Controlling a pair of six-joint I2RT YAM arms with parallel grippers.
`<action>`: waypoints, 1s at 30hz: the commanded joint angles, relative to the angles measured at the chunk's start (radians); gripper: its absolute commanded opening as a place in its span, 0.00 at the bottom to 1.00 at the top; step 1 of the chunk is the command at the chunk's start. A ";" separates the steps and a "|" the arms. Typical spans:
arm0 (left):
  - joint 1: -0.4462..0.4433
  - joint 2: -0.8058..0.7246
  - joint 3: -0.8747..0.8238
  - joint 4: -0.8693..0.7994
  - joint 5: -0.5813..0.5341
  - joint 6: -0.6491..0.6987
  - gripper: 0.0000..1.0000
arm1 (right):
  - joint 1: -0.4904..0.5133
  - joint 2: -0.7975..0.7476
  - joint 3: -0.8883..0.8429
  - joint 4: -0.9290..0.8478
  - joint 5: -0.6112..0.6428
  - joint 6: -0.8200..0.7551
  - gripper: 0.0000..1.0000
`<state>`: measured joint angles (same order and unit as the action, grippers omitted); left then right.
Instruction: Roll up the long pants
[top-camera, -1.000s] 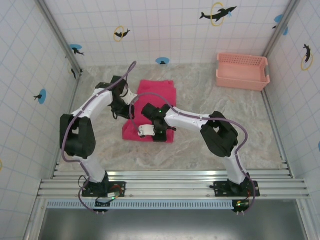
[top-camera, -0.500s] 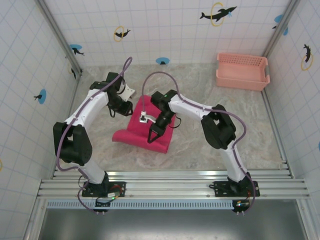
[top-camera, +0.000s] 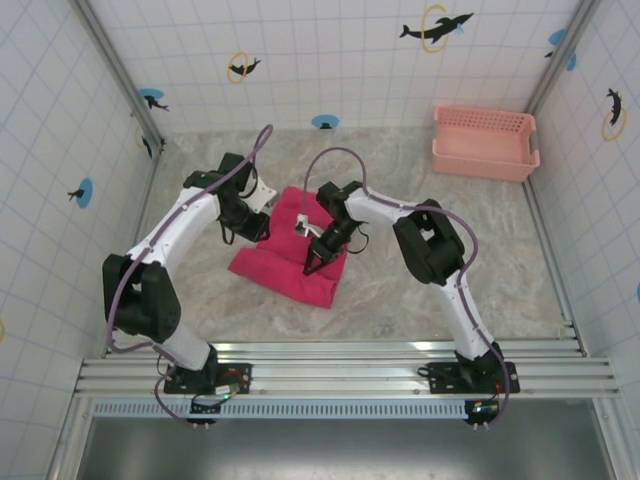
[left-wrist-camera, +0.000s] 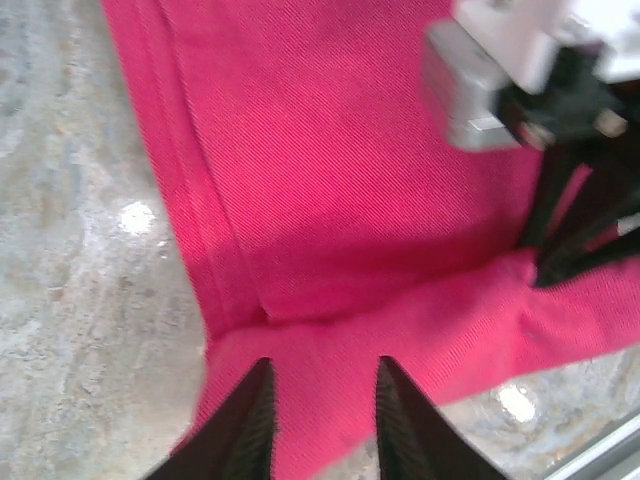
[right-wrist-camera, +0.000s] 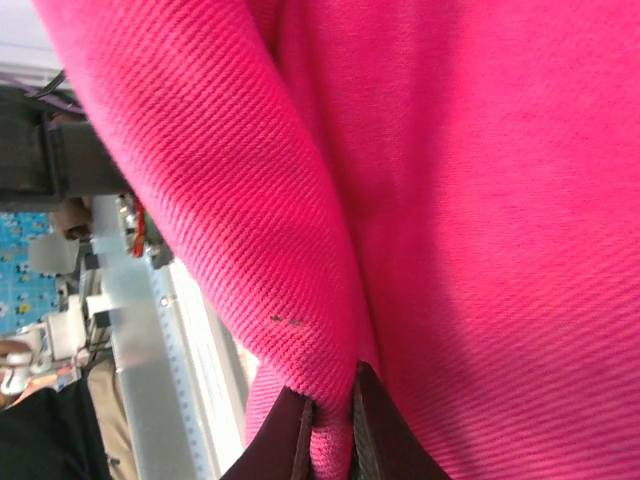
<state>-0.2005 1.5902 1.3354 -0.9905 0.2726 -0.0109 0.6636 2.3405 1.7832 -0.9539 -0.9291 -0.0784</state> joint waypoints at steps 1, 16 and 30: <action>-0.036 -0.061 -0.047 -0.018 0.014 -0.017 0.17 | -0.018 0.059 0.028 0.068 0.130 0.051 0.00; -0.040 0.218 -0.090 0.092 0.018 -0.064 0.08 | -0.036 0.109 0.077 0.068 0.125 0.064 0.00; -0.039 0.391 0.039 0.055 0.037 -0.060 0.08 | 0.110 -0.495 -0.295 0.231 0.936 -0.145 0.47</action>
<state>-0.2481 1.9259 1.3571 -0.9428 0.3355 -0.0643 0.7033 1.9579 1.5597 -0.7952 -0.2893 -0.1314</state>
